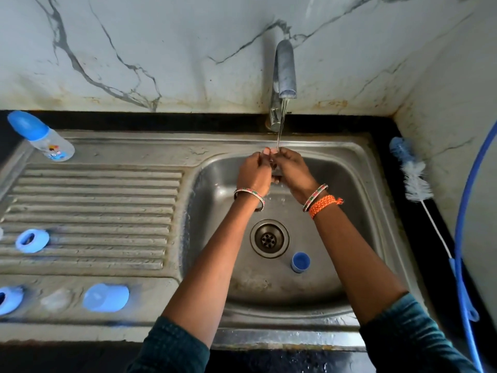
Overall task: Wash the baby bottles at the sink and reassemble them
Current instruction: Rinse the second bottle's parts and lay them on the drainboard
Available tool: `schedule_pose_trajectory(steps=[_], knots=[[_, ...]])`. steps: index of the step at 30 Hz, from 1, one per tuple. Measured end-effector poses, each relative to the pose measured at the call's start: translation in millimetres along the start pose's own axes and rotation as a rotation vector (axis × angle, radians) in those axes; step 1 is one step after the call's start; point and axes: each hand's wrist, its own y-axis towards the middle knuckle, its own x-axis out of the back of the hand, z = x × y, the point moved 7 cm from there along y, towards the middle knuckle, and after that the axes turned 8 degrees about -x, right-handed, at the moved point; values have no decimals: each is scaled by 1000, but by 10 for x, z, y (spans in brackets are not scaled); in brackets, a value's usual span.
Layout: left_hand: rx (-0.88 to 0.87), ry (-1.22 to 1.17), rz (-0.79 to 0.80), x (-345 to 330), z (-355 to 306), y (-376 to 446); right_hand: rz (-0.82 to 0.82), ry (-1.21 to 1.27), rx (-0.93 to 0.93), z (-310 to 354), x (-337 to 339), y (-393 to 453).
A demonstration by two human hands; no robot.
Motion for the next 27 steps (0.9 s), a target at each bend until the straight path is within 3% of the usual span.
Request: schedule_pose_trajectory(steps=[6, 10, 14, 17, 20, 22, 25, 27], knots=[[102, -89, 17, -67, 92, -5, -189, -78, 94, 148, 110, 32], [191, -429, 68, -119, 72, -12, -105, -129, 65, 108, 52, 18], [91, -254, 71, -121, 57, -5, -165, -155, 40, 87, 108, 23], [282, -348, -14, -54, 179, 38, -50, -322, 139, 103, 21, -33], [479, -462, 200, -74, 238, 92, -82, -588, 284, 139, 77, -91], [496, -426, 300, -129, 214, 101, -187, -709, 358, 224, 133, -101], [434, -546, 172, -245, 93, 118, -398, -722, 350, 325, 196, -60], [341, -572, 39, -256, 43, 151, -420, -593, 259, 283, 172, 12]])
